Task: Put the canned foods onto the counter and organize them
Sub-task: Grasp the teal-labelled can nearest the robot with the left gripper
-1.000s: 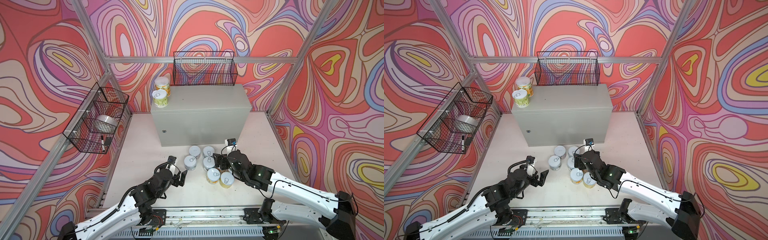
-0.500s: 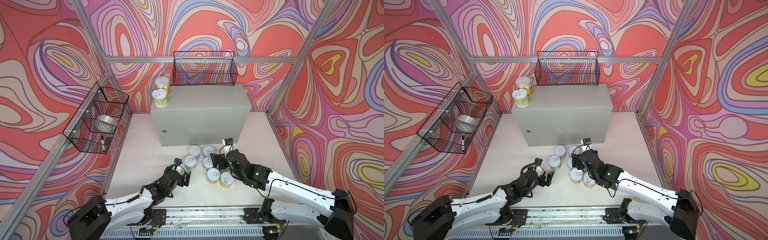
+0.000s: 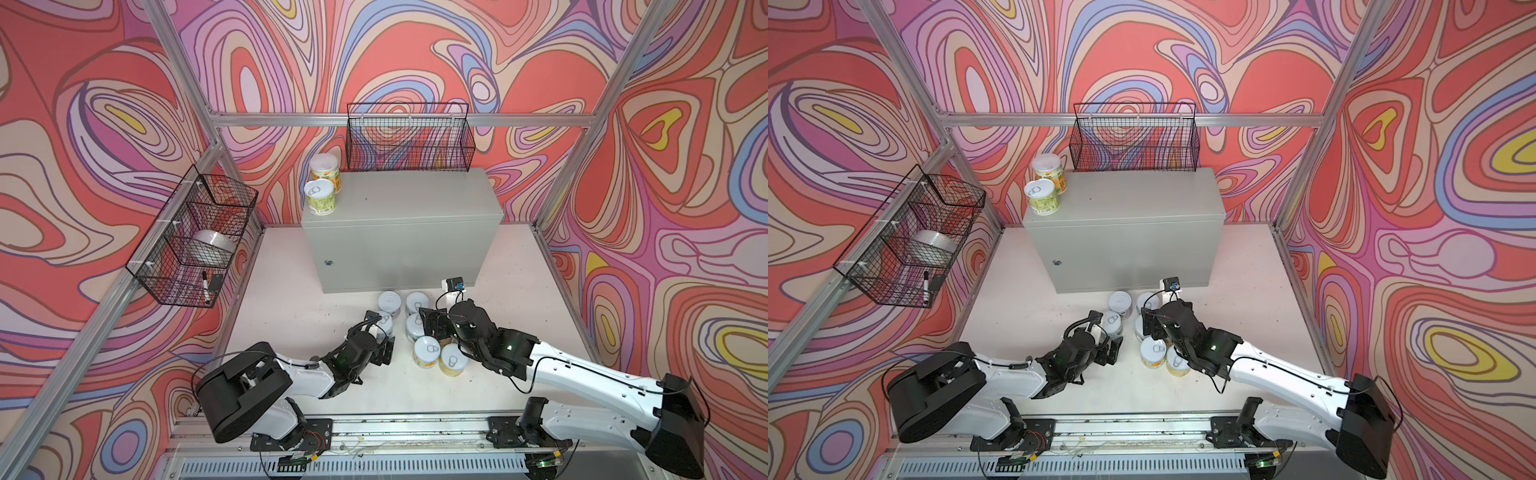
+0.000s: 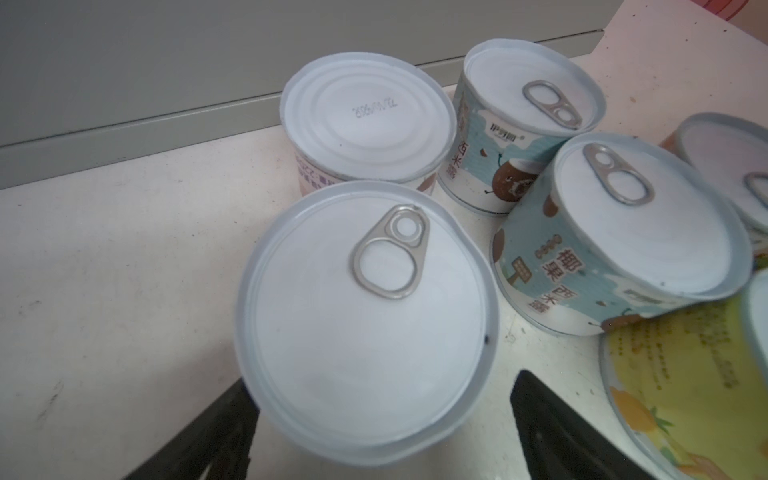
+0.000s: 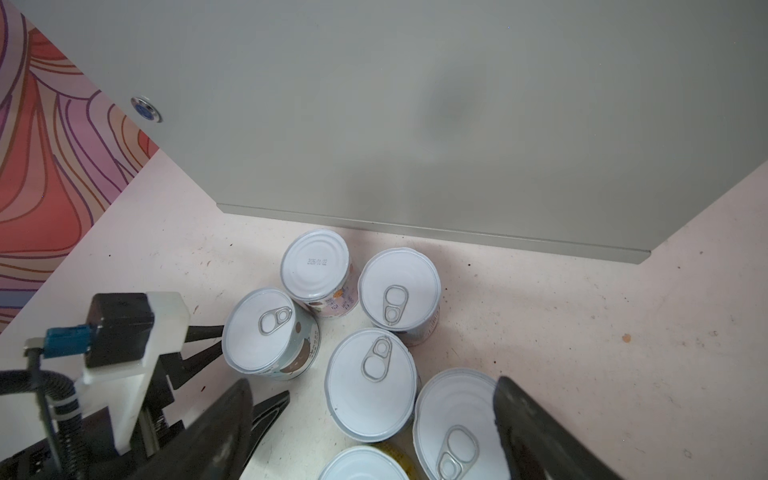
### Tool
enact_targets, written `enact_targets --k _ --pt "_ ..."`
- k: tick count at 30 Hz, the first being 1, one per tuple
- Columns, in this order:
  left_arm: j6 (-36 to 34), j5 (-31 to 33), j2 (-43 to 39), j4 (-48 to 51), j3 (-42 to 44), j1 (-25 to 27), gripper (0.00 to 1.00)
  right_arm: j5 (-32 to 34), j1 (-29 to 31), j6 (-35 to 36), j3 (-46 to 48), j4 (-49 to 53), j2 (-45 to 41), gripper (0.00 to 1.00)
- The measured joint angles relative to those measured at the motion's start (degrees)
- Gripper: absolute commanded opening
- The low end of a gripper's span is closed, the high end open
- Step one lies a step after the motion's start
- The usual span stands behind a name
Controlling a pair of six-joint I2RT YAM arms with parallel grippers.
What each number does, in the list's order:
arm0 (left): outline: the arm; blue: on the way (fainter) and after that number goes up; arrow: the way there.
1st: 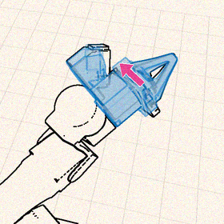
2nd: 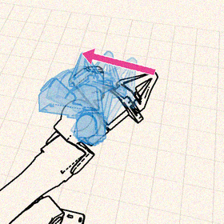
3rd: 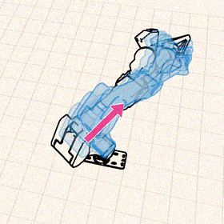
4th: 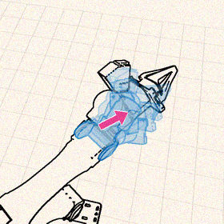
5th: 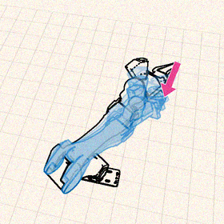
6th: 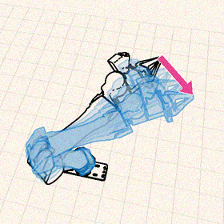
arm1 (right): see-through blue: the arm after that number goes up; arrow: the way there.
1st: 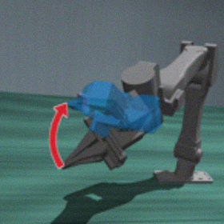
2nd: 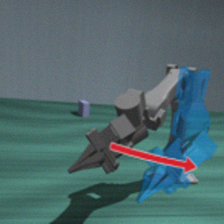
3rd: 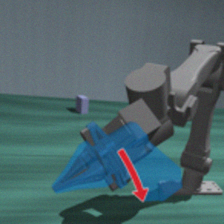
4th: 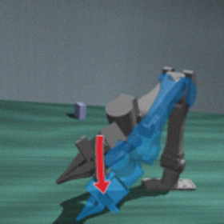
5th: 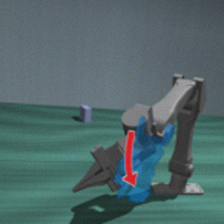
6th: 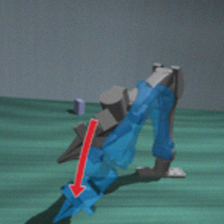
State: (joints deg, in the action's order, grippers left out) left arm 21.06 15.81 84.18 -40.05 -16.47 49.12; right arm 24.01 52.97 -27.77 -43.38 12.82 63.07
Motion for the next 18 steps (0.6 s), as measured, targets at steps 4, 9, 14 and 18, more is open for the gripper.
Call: enact_targets --k 4,9,14,18 --pt "0.2 -0.8 3.4 -4.2 -0.7 -1.6 0.91 0.0 0.0 -0.1 0.0 0.0 0.0 0.93" --pt "0.5 -2.4 6.2 -7.4 -1.7 -3.8 0.87 0.2 0.0 -0.2 0.0 0.0 0.0 0.93" --pt "0.7 -4.0 8.2 -9.1 -2.7 -4.9 0.84 0.2 0.0 -0.2 0.0 0.0 0.1 0.93" --pt "0.6 -4.2 10.1 -10.7 -3.6 -5.5 0.8 0.2 0.0 -0.2 0.0 0.0 0.4 0.93"
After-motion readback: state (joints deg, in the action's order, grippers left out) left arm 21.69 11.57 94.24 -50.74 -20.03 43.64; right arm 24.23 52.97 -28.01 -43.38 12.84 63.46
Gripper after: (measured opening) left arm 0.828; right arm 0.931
